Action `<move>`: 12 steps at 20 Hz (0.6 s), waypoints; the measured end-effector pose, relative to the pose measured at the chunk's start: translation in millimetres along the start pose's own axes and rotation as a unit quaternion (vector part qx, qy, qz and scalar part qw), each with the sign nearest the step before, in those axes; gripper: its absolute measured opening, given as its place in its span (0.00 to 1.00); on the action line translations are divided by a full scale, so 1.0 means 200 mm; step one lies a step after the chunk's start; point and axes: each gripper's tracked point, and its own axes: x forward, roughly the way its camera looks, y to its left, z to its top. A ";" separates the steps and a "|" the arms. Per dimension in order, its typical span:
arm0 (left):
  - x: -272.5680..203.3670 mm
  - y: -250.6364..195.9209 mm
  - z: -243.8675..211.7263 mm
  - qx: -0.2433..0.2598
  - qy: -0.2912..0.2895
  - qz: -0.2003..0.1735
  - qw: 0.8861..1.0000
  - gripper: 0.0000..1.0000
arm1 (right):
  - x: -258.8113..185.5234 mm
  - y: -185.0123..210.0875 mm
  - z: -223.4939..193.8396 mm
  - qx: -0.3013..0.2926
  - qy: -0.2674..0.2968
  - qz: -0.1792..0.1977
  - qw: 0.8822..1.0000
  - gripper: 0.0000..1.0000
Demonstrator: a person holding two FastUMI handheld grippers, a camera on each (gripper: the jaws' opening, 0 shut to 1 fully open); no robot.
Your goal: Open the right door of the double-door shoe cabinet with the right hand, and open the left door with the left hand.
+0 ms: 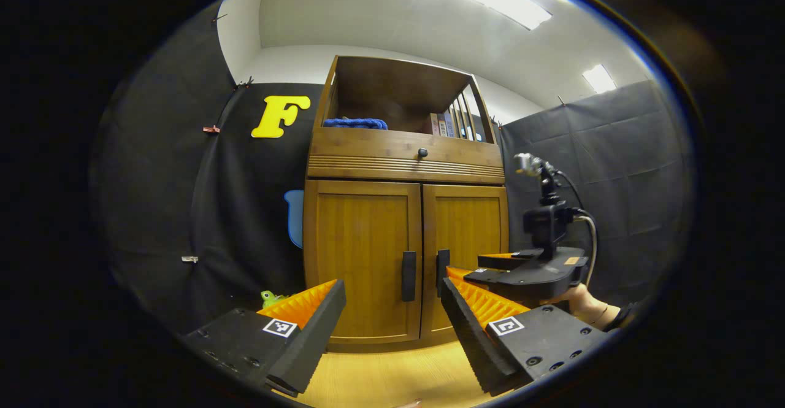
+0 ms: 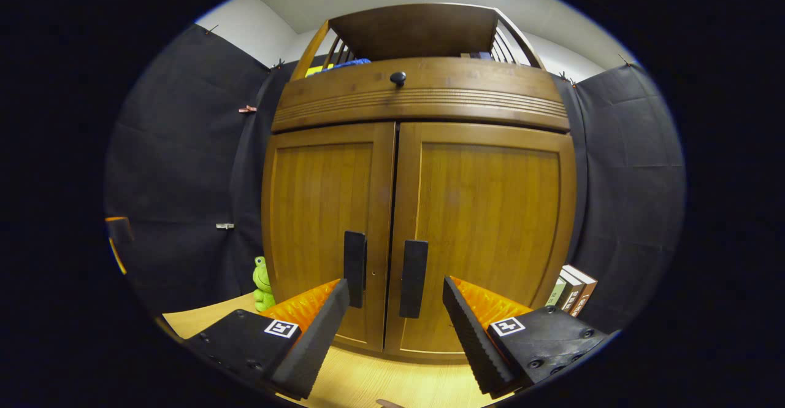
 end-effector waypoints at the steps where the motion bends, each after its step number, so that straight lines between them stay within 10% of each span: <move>1: -0.01 0.02 -0.01 0.000 0.002 0.003 1.000 0.97 | 0.05 0.00 -0.02 0.001 0.001 -0.004 1.000 0.97; 12: 0.00 0.15 -0.09 0.007 0.020 0.021 1.000 0.97 | 0.46 -0.18 -0.16 0.011 -0.008 -0.080 0.997 0.91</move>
